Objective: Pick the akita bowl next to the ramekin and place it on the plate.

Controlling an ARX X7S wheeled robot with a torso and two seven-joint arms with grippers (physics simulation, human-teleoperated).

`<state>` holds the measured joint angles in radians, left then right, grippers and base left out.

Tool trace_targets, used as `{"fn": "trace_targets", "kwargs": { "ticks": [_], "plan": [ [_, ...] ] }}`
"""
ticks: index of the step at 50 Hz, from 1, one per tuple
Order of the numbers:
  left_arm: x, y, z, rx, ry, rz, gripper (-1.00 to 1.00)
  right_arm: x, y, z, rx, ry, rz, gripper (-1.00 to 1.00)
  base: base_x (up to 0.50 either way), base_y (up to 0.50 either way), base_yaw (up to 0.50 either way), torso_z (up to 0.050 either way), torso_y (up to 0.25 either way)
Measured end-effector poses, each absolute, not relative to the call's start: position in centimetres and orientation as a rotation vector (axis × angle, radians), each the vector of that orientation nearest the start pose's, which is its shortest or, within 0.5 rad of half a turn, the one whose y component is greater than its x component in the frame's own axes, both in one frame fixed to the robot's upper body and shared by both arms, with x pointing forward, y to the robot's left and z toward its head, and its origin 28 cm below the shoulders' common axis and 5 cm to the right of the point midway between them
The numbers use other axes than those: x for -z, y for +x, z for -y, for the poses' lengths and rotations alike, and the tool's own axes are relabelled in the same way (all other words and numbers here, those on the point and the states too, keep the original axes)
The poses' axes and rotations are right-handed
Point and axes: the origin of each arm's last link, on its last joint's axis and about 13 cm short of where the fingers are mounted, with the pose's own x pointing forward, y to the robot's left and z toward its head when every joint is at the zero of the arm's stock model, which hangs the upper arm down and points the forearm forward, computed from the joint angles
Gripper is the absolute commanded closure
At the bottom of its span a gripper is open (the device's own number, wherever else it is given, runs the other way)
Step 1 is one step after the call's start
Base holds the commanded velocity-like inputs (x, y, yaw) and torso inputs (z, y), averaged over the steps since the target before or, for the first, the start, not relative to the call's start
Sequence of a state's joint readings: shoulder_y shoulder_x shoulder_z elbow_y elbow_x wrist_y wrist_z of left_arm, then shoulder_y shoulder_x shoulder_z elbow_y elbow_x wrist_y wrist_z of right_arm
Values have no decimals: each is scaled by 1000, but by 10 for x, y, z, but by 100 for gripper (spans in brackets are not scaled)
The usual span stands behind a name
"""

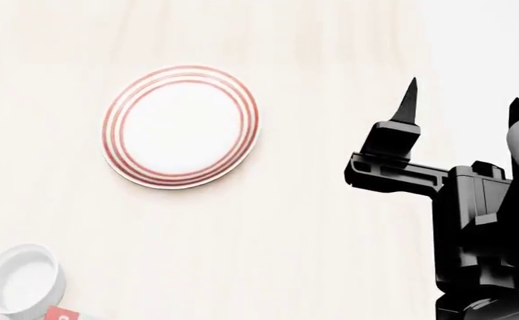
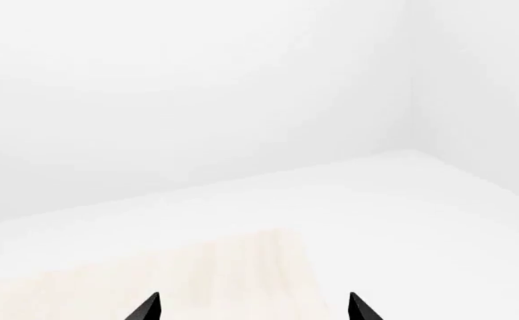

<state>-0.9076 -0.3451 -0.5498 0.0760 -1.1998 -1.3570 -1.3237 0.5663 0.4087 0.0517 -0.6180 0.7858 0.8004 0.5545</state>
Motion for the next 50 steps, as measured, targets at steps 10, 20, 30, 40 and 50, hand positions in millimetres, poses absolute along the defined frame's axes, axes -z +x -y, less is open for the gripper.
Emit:
{"fn": "trace_targets", "kwargs": {
  "ticks": [10, 20, 30, 40, 50],
  "plan": [
    [-253, 281, -310, -703, -546, -379, -100, -227, 246, 135, 95, 157, 278, -100, 0, 0, 0, 0, 0],
    [-252, 280, -310, -696, -538, -383, -100, -227, 246, 135, 96, 157, 278, -100, 0, 0, 0, 0, -83],
    [-250, 280, -310, -699, -546, -382, -100, -226, 247, 135, 96, 157, 278, -100, 0, 0, 0, 0, -12],
    [-249, 279, -310, -694, -539, -380, -100, -226, 247, 135, 96, 157, 278, -100, 0, 0, 0, 0, -8],
    [-249, 279, -310, -685, -531, -377, -100, -226, 247, 135, 96, 157, 277, -100, 0, 0, 0, 0, -98]
  ]
}}
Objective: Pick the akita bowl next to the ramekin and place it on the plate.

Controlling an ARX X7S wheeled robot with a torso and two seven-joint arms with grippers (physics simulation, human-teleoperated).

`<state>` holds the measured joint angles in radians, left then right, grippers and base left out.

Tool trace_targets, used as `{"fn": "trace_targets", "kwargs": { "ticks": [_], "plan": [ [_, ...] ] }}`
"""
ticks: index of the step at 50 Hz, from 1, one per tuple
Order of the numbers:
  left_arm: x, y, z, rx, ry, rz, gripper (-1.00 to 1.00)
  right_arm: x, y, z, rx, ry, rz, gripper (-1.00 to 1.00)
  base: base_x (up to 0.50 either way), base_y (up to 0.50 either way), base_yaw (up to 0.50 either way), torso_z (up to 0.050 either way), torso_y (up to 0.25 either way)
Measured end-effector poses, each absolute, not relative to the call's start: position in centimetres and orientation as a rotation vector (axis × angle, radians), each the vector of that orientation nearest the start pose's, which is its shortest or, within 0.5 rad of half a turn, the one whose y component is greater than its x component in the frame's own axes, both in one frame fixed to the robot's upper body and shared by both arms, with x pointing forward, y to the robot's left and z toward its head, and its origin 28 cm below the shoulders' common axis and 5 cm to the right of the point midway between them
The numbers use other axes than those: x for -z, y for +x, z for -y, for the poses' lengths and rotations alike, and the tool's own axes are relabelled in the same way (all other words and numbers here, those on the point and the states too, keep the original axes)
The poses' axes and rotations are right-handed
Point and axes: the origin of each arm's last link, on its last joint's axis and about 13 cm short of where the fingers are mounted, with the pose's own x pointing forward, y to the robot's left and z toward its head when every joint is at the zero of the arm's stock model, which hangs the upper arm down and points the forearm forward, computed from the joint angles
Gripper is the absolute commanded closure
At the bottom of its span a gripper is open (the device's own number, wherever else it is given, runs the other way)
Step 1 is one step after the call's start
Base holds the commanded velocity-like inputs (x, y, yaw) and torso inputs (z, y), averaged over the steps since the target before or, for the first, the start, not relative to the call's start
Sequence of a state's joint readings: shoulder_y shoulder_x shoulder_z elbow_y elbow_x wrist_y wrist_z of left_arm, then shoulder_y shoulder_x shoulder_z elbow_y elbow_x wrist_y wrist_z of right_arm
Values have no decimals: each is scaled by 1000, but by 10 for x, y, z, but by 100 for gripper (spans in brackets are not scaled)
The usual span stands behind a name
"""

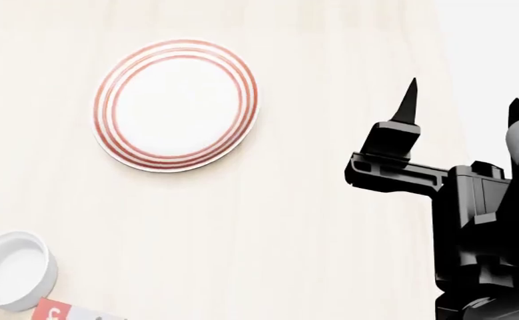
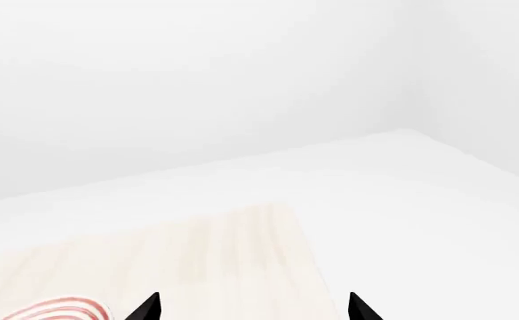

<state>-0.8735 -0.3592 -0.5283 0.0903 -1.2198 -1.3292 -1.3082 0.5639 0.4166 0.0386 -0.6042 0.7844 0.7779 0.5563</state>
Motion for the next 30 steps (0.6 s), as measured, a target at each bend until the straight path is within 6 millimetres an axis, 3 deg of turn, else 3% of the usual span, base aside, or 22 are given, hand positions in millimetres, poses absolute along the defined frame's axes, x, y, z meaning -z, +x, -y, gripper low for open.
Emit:
{"fn": "trace_targets", "kwargs": {
  "ticks": [24, 30],
  "plan": [
    [-247, 278, -309, -690, -535, -373, -100, -225, 247, 135, 97, 157, 277, -100, 0, 0, 0, 0, 0],
    [-247, 278, -309, -685, -523, -374, -100, -225, 247, 135, 97, 157, 278, -100, 0, 0, 0, 0, -107]
  ]
}}
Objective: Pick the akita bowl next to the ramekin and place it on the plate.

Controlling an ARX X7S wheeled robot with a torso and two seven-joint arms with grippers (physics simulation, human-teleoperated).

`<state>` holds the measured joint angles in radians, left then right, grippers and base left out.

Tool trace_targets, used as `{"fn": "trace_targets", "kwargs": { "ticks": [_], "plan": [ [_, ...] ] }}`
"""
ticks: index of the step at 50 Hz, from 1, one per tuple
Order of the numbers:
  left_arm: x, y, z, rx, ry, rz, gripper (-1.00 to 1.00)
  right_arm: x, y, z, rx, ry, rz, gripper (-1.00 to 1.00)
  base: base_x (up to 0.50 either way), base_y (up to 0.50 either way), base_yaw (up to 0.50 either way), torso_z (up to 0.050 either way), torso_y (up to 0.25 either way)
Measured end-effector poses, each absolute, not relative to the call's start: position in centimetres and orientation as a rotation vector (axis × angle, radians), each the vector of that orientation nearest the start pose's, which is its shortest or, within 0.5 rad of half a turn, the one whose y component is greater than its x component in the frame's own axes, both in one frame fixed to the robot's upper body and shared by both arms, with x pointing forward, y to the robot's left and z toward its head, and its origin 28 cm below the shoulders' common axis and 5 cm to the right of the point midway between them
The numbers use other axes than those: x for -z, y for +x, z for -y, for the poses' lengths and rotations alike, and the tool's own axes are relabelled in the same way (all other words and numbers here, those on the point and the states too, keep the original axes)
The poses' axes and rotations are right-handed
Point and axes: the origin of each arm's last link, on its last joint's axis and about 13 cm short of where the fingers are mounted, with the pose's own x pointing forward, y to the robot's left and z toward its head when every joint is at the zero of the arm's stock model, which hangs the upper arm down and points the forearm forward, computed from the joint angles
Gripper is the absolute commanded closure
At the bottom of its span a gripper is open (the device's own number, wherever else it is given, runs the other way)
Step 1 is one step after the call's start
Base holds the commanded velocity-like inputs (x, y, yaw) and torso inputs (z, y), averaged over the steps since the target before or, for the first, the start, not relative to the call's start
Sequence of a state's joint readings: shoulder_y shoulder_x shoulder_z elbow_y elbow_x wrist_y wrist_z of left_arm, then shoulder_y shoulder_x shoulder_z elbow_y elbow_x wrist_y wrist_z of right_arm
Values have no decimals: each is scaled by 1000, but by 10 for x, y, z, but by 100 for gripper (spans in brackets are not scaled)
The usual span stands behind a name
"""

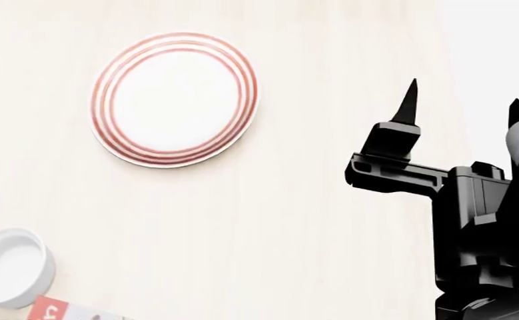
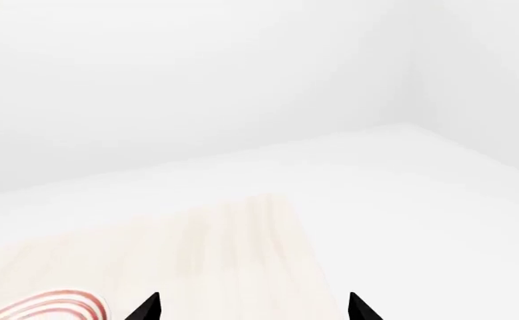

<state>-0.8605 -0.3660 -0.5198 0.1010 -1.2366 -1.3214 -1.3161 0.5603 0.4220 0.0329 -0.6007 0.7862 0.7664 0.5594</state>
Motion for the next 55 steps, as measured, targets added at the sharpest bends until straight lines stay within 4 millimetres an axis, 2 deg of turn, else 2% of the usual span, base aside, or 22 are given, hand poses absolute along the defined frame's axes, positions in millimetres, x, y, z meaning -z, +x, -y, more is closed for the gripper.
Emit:
{"fn": "trace_targets", "kwargs": {
  "ticks": [24, 32, 55],
  "plan": [
    [-249, 278, -310, -660, -498, -383, -100, -225, 247, 135, 97, 157, 277, -100, 0, 0, 0, 0, -20],
    [-249, 278, -311, -651, -480, -386, -100, -225, 247, 135, 97, 157, 278, -100, 0, 0, 0, 0, -151],
    [-249, 275, -312, -664, -485, -387, -100, -225, 247, 135, 97, 157, 277, -100, 0, 0, 0, 0, -4]
  ]
}}
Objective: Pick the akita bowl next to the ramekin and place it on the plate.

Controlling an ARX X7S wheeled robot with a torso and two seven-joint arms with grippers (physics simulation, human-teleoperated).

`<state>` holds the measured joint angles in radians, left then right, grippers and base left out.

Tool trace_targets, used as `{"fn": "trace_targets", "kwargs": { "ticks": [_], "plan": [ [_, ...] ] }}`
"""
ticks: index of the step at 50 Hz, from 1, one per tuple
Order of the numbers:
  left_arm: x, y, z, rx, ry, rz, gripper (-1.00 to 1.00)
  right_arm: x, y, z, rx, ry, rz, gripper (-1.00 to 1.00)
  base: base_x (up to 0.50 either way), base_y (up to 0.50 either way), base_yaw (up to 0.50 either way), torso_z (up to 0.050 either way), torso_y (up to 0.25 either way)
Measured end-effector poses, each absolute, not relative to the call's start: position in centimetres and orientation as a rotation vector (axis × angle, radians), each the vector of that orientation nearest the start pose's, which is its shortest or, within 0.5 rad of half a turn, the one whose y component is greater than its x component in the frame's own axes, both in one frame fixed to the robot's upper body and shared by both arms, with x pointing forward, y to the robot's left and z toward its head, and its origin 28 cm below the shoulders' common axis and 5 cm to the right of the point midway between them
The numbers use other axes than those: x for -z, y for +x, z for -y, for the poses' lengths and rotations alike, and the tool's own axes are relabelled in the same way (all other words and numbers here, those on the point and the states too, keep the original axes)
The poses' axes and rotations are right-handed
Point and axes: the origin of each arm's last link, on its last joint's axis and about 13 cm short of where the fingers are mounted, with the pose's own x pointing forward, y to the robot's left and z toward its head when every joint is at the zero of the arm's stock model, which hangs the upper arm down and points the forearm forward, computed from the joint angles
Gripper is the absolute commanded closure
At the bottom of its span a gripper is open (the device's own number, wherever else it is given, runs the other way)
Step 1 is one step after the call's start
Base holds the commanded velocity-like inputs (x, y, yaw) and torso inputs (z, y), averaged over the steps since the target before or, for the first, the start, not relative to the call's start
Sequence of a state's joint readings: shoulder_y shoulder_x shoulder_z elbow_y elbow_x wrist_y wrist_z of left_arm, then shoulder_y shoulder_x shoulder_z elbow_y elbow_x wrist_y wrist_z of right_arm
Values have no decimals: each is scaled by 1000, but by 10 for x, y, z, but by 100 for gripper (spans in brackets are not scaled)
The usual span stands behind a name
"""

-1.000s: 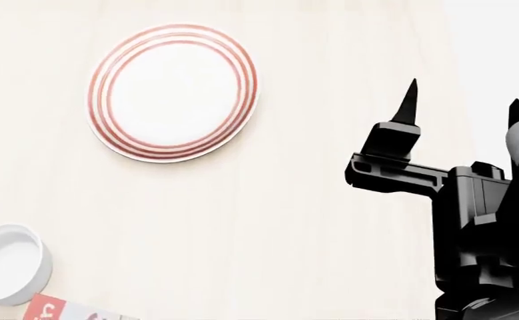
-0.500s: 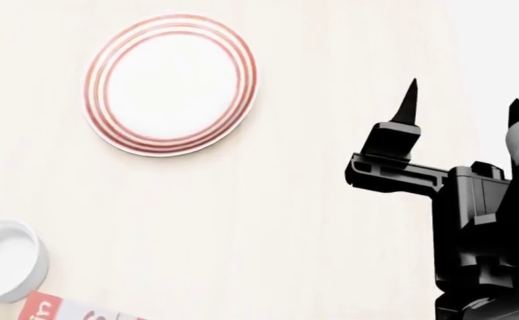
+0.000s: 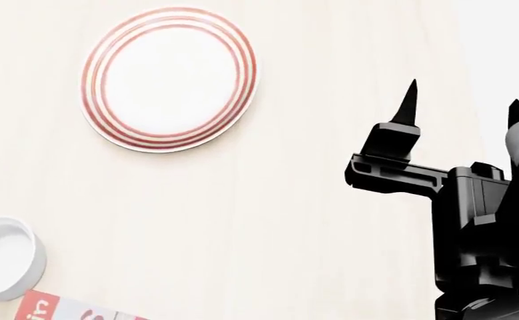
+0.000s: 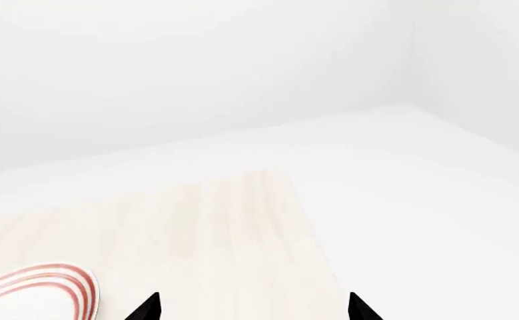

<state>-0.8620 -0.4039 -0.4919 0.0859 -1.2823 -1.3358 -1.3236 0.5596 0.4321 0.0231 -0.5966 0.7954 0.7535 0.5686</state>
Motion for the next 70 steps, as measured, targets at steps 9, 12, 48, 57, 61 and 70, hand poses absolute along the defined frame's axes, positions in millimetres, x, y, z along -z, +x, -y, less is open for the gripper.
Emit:
{"fn": "trace_targets", "kwargs": {
  "ticks": [9, 12, 48, 57, 61, 70],
  "plan": [
    [-248, 275, -313, -665, -470, -381, -100, -225, 247, 135, 97, 157, 278, -100, 0, 0, 0, 0, -158],
    [-248, 275, -313, -666, -473, -382, -100, -225, 248, 135, 97, 157, 277, -100, 0, 0, 0, 0, -66],
    [-242, 272, -313, -671, -451, -429, -100, -225, 247, 135, 98, 158, 276, -100, 0, 0, 0, 0, 0],
    [-242, 271, -314, -674, -437, -440, 100, -225, 247, 135, 99, 158, 276, -100, 0, 0, 0, 0, 0],
    [-243, 271, -314, -674, -432, -440, 100, -225, 247, 135, 99, 159, 275, -100, 0, 0, 0, 0, 0],
    [-247, 270, -314, -675, -423, -431, 100, -225, 247, 135, 100, 159, 275, -100, 0, 0, 0, 0, 0]
  ]
}}
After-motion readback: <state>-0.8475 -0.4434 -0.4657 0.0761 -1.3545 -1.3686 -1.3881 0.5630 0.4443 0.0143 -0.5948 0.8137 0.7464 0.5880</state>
